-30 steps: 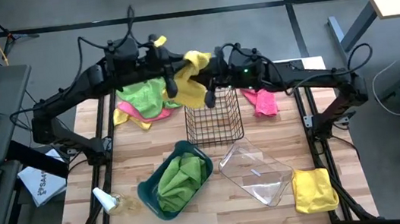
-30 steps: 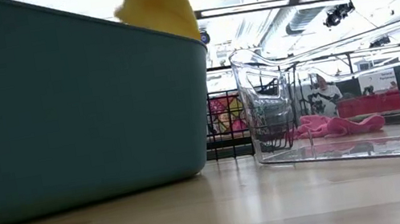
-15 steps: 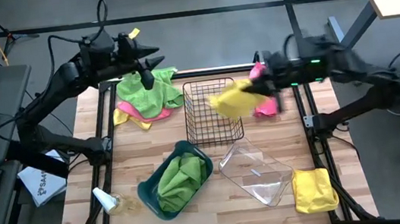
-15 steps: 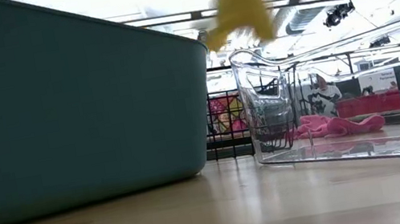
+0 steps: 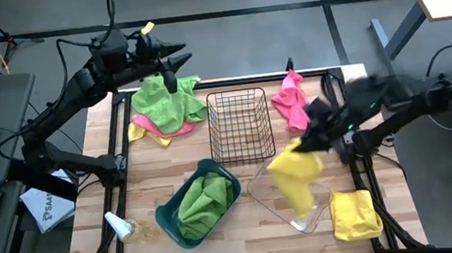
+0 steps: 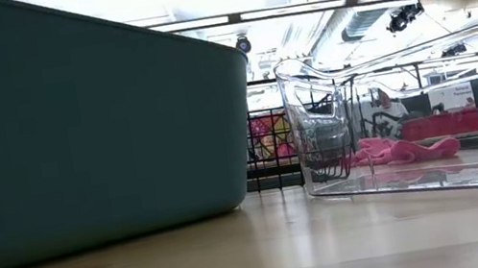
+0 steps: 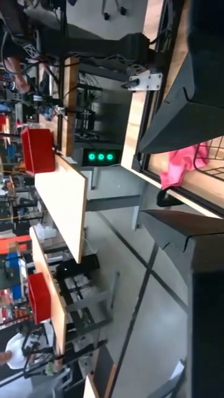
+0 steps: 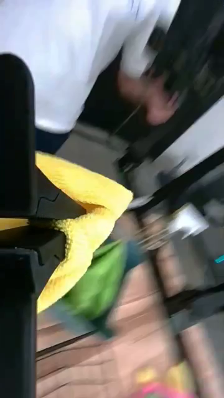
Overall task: Sort microfiber towel by color & place in baskets
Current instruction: Put the top left yellow towel into the transparent bin
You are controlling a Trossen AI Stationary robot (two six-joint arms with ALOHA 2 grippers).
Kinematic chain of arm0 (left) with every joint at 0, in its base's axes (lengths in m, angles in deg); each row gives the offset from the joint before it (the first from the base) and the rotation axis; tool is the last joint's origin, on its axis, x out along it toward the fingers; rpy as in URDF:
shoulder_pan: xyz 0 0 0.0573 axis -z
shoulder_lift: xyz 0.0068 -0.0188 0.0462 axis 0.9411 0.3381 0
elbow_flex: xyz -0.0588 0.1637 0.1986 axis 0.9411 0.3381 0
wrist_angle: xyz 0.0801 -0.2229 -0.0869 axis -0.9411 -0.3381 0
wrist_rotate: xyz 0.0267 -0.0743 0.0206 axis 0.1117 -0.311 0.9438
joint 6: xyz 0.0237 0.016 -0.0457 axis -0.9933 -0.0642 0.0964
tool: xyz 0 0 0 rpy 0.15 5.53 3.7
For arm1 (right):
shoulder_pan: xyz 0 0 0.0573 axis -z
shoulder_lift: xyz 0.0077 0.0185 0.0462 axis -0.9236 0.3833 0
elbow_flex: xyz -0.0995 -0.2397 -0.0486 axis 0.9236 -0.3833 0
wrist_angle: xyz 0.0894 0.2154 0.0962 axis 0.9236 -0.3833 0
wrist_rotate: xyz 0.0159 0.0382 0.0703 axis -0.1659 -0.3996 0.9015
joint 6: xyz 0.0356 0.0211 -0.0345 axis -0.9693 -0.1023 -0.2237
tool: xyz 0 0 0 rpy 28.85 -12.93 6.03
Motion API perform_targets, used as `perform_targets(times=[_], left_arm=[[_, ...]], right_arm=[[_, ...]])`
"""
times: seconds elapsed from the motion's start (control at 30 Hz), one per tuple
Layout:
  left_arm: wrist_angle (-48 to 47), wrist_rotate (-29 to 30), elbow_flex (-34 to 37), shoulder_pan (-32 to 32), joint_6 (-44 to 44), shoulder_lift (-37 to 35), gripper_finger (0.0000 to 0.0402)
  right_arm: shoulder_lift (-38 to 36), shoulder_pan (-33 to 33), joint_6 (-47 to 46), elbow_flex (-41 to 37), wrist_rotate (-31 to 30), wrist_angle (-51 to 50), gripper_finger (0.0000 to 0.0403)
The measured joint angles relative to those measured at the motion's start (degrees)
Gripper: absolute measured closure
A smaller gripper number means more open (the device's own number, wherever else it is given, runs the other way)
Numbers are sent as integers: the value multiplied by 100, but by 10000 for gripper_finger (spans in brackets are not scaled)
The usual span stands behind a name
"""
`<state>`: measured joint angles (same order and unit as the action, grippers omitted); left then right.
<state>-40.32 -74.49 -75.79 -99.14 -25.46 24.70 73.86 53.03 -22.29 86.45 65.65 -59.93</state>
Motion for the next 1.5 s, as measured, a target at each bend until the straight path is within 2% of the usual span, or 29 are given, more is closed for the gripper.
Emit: perform_targets(times=[0.07,0.2,0.4,0.6,0.73,0.9,1.13,1.3,1.4,1.5], left_arm=[[-10,0,0,-2,0,0,254],[-11,0,0,-1,0,0,254],[-81,0,0,4,-4,0,254],[-98,4,0,4,-98,0,254],[-102,7,0,4,-108,0,254],[-100,17,0,4,-108,0,254],[-102,20,0,2,-107,0,254],[-151,17,0,4,-77,0,254],[-234,17,0,4,-51,0,254],[-341,17,0,4,-48,0,254]], right_arm=[[14,-143,-353,-289,-209,-231,403],[-10,-428,-1395,-1082,-169,-276,403],[-133,-1075,-3005,-1943,580,273,403],[-137,-1641,-3930,-2069,829,1514,403],[-135,-1823,-4327,-2069,829,1834,403],[-133,-1794,-4148,-2071,699,1535,403],[-97,-1025,-3166,-2071,-116,788,403],[242,-606,-2507,-2071,26,398,403],[603,-580,-2151,-2071,328,275,403],[998,-587,-1910,-2071,317,135,402]])
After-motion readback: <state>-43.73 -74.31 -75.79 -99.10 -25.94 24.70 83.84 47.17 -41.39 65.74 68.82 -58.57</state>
